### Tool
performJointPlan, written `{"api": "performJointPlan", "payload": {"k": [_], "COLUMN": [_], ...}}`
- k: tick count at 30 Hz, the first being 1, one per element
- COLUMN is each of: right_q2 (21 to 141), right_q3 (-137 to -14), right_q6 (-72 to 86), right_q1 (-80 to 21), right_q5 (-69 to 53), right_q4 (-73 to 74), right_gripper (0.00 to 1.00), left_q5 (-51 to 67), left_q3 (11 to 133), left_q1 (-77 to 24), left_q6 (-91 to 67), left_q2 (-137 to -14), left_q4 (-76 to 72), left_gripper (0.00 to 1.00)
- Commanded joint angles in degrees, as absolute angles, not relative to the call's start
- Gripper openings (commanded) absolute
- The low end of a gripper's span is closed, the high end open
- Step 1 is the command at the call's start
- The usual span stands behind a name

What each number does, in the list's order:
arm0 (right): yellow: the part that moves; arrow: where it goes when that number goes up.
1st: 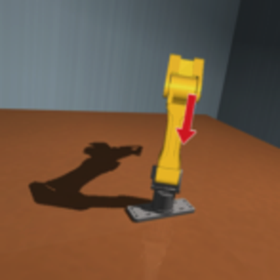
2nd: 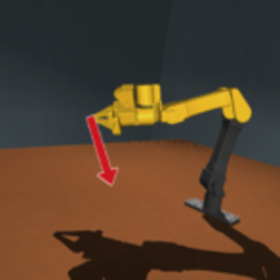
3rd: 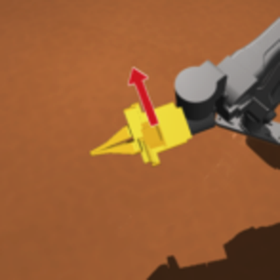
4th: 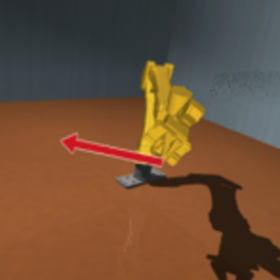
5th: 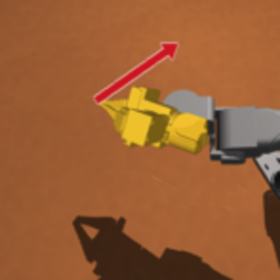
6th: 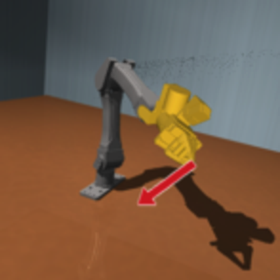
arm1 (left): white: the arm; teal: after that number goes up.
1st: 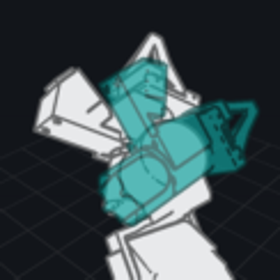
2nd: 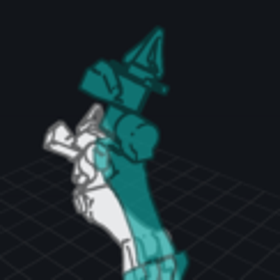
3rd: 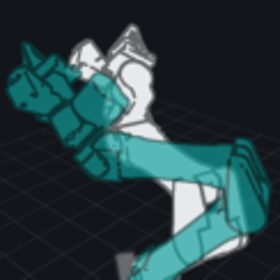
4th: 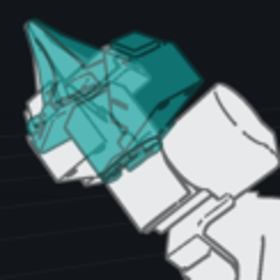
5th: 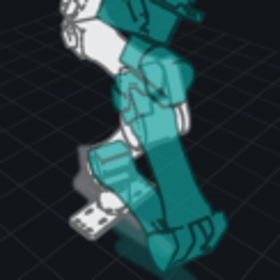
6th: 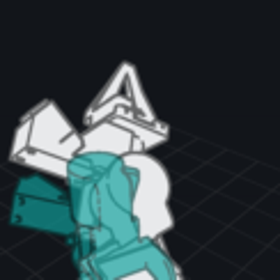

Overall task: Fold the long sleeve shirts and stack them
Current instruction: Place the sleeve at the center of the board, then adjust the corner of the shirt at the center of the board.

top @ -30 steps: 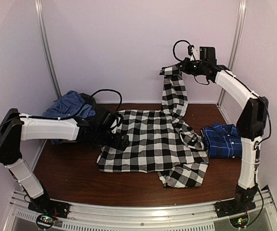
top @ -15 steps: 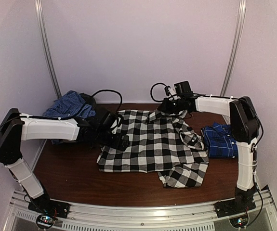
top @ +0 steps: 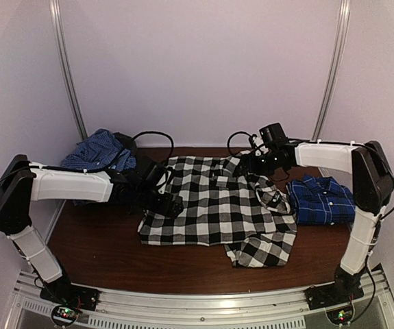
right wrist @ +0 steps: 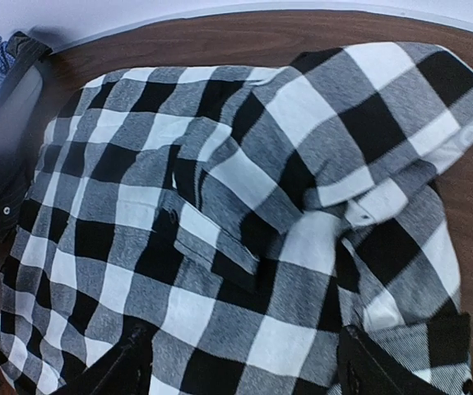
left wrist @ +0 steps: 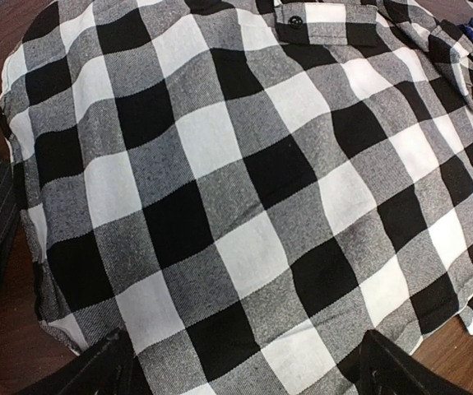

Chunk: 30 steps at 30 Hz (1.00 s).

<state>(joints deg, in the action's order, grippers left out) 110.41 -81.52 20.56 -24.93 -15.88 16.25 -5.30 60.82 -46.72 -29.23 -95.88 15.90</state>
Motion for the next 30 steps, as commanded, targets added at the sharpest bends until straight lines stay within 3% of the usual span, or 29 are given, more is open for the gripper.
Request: {"api": "performJointPlan", "payload": {"k": [1,10,20,24,30], "right_q2": [102.3,99.8,105.3,108.0,109.1], "right_q3": [-74.2,-64.8,-65.1,-67.2,-69.2], "right_q6": [17.1,17.3,17.6,17.0,15.7], "right_q1": [-24.4,-25.8,-27.8,-27.9,-27.9], "right_q5": [-4.9,-1.4,-0.3,3.2,6.3], "right_q4": [21.7,20.8,18.3,18.7,19.2], "right_gripper": [0.77,0.71,0.67,0.58,0.35], "left_q5": [-4.8,-3.2,-2.8,-2.9,-3.2], "left_q3": [60.1,59.9,59.0,58.7,58.5], "left_q1": [-46.9,-46.9,-46.9,-46.9,-46.9], "left_q6": [-29.3,-29.8,-30.1,-30.3,-30.2], "left_q2": [-94.9,-95.7,-95.3,-95.0,-95.0], "left_q4": [13.1,12.2,12.0,12.0,12.0], "left_gripper": [0.98,0.98,0.98,0.98,0.98]}}
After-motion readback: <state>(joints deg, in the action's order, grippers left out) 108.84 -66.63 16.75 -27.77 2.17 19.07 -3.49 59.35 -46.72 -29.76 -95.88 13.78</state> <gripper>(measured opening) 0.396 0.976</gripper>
